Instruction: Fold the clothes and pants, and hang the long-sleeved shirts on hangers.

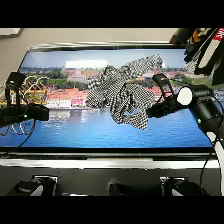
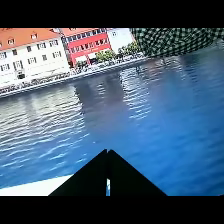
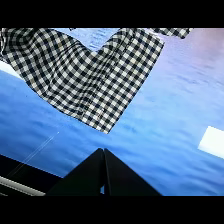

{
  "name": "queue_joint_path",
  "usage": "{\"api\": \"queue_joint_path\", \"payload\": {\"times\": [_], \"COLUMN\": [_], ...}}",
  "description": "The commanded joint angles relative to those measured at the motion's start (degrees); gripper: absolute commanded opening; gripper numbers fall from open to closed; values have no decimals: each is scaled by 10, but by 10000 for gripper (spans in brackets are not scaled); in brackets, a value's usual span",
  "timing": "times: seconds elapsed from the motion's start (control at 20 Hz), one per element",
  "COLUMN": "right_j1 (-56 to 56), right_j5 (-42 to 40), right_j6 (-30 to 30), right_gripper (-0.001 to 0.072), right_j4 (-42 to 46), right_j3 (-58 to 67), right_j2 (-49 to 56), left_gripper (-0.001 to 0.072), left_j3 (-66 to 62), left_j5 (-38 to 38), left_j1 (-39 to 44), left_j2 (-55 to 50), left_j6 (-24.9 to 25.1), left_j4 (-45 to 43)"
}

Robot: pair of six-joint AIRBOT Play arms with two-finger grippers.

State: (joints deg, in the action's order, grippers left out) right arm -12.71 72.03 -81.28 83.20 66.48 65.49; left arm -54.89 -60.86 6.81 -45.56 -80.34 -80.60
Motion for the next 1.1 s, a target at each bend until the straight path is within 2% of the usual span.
{"api": "queue_joint_path", "payload": {"times": [0.0,0.45,0.5,0.55,0.6,0.65,0.7,0.75,0.8,0.9,1.05], "right_j1": [0,0,0,0,0,0,0,0,0,0,0], "right_j5": [0,0,0,0,0,0,-1,-5,-12,-20,-19], "right_j6": [0,0,0,0,0,0,0,0,0,0,0], "right_gripper": [27,27,27,27,27,27,27,27,27,27,27], "right_j4": [0,0,0,0,0,0,0,0,0,0,0], "right_j3": [0,0,0,0,0,0,0,0,0,0,0], "right_j2": [0,0,0,0,0,0,0,0,0,0,0], "left_gripper": [28,30,144,555,720,715,712,712,713,713,713], "left_j3": [0,0,2,5,11,17,22,24,24,23,-13], "left_j5": [5,12,30,35,47,58,61,62,69,108,148], "left_j1": [0,0,0,0,-1,-5,-12,-24,-36,-48,-42], "left_j2": [0,0,0,0,-4,-16,-41,-80,-124,-223,-370], "left_j6": [0,0,-1,-22,-66,-103,-119,-112,-94,-13,67], "left_j4": [0,0,0,0,0,4,29,80,144,288,421]}}
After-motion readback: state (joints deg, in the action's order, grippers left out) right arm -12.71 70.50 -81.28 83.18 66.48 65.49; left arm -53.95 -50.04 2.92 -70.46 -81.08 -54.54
